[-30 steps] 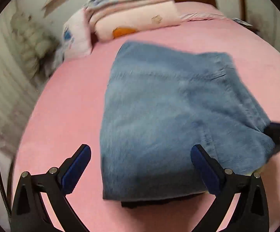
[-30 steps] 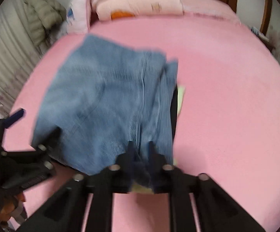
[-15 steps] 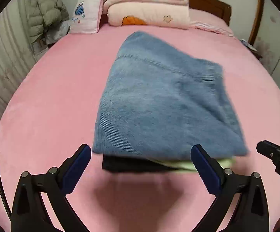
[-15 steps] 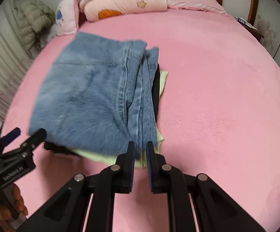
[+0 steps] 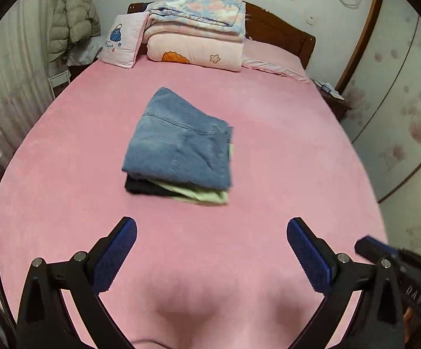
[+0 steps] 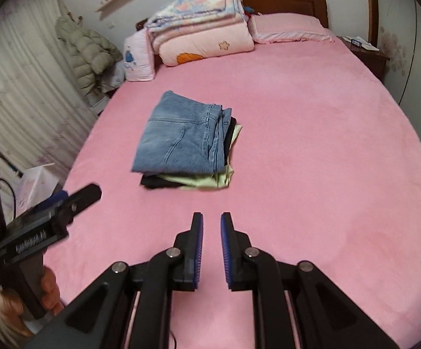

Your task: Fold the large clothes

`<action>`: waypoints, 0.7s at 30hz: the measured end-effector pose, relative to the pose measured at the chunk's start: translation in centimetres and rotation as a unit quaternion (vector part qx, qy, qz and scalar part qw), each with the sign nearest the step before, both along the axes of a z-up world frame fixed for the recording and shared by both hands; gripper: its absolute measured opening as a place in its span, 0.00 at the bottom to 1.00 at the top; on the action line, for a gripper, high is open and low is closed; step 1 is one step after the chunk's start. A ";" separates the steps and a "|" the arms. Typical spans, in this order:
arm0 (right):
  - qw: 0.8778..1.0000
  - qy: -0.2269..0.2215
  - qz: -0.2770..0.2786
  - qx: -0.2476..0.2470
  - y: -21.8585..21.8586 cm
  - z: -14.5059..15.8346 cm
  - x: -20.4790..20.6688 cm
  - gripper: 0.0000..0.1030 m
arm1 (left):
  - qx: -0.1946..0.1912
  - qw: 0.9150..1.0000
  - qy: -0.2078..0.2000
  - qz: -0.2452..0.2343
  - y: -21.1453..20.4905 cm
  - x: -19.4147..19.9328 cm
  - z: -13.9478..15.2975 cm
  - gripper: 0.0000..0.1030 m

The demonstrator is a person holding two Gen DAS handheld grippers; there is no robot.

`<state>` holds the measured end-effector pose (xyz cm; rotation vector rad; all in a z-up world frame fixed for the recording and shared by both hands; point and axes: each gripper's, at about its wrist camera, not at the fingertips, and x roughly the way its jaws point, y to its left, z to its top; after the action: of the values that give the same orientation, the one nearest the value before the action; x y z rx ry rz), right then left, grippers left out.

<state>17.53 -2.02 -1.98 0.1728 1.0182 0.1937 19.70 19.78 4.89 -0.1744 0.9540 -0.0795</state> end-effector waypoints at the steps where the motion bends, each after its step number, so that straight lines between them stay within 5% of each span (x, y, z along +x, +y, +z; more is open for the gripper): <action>1: 1.000 -0.001 0.005 -0.002 -0.5 1.0 -1.5 0.12 | 0.002 1.000 0.002 0.003 -0.6 -1.2 0.9 1.00; 8: 1.000 -0.002 0.016 0.004 -5.5 4.6 -10.4 0.12 | 0.006 1.000 -0.005 0.015 -5.2 -10.1 5.5 1.00; 21: 0.999 -0.007 0.037 0.004 -11.1 4.9 -20.3 0.12 | 0.034 0.999 -0.013 0.026 -12.1 -21.1 5.5 1.00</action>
<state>-2.73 -13.12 2.88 0.1409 1.0115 0.2653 -1.37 7.71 10.43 -0.1352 0.9248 -0.0019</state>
